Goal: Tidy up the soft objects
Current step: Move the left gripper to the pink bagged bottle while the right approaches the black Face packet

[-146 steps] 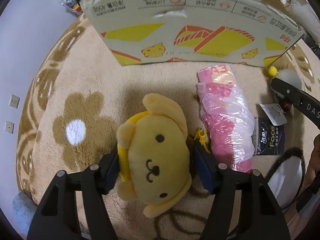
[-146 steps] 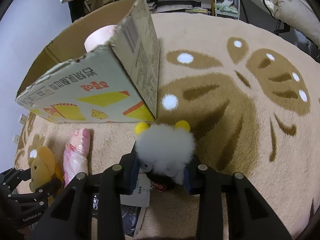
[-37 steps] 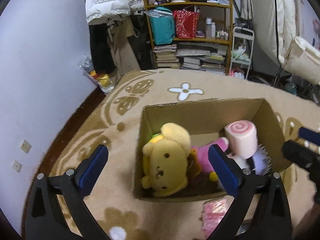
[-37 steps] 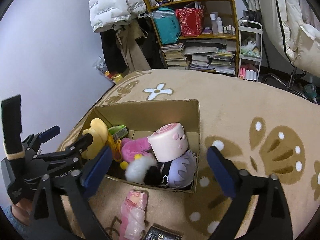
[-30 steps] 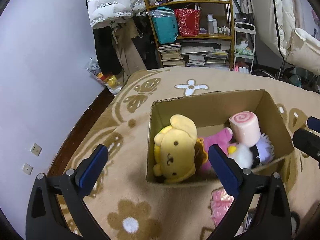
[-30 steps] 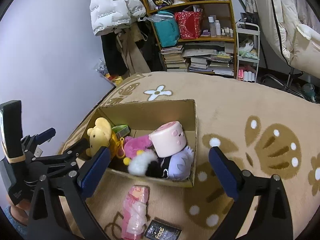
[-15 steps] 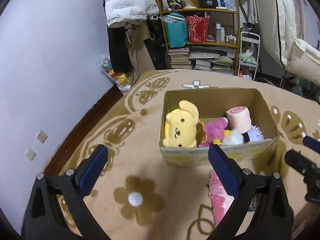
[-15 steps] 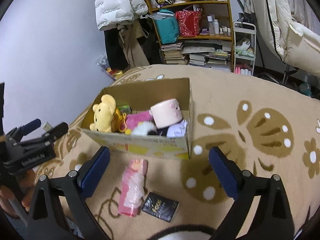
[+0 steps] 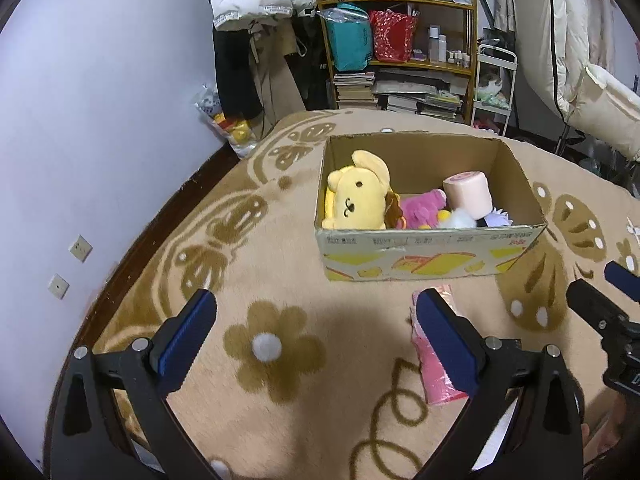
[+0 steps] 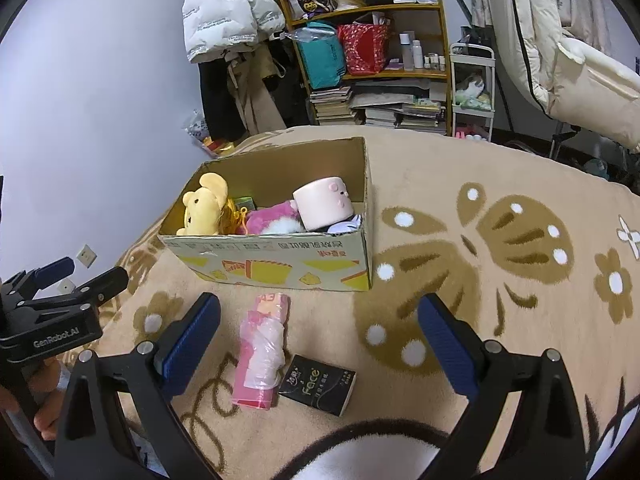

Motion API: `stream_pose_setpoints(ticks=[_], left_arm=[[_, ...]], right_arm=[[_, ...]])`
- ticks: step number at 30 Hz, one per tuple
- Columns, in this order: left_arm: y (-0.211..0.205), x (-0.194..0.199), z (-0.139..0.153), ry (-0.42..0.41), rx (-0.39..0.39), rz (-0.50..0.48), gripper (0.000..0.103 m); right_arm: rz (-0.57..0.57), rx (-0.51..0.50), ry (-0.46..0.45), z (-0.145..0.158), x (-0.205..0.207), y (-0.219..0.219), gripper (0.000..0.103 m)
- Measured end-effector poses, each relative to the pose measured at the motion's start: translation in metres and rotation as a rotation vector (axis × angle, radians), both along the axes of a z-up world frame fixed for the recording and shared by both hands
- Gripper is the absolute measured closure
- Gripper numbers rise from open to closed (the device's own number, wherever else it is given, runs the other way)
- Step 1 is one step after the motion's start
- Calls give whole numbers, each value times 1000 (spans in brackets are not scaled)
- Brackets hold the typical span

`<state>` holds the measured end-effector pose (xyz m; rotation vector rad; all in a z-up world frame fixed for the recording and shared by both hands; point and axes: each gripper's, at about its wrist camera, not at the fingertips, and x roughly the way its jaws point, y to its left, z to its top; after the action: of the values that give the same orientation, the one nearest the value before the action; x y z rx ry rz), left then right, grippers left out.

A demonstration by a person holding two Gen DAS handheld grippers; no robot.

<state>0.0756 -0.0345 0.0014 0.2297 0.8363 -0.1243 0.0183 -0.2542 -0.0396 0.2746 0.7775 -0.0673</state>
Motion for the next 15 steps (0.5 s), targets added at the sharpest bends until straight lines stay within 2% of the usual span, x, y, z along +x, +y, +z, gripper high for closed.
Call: stream_pose_setpoints(ticks=[3,9,15], left_arm=[[0,-3,-5,18,-18,0,3],[-8,-4,-22,58,-1,-19,3],[-8,3,-31,102,-32,-6,4]], right_arm=[[4,-3,2,-9,1,0,0],[9,-16,49,-29,5,1,0],[12,-20,59,-39,8,3,0]])
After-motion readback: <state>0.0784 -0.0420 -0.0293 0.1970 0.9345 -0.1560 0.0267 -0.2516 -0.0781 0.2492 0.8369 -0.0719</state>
